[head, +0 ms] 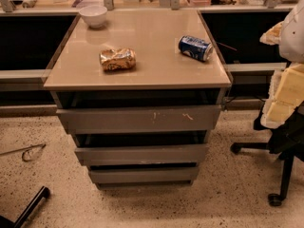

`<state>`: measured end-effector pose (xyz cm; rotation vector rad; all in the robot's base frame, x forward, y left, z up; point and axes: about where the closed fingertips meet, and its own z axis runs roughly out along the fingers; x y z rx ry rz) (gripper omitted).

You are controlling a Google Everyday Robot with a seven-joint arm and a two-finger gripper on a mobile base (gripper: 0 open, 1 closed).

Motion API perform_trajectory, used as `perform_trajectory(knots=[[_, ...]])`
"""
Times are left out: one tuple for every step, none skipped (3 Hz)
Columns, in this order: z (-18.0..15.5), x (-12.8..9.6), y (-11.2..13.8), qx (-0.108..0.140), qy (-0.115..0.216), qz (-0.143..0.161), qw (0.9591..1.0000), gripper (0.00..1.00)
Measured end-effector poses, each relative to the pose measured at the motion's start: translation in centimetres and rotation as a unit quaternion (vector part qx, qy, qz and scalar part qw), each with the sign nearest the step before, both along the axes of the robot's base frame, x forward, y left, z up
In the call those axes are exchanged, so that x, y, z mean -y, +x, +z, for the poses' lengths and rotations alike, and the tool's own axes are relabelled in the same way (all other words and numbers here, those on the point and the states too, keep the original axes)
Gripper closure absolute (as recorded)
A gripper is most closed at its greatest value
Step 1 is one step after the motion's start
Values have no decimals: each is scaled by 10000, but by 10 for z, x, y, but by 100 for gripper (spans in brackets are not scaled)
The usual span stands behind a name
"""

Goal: Open middle drawer

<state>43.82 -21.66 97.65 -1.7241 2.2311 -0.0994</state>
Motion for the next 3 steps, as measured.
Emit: perform_trajectory(knots=[[0, 0, 0, 0, 0, 0, 10000, 0], [-29, -15, 6, -117, 299, 79, 9995, 0], [-105, -41, 9, -352, 931, 242, 9947, 0]])
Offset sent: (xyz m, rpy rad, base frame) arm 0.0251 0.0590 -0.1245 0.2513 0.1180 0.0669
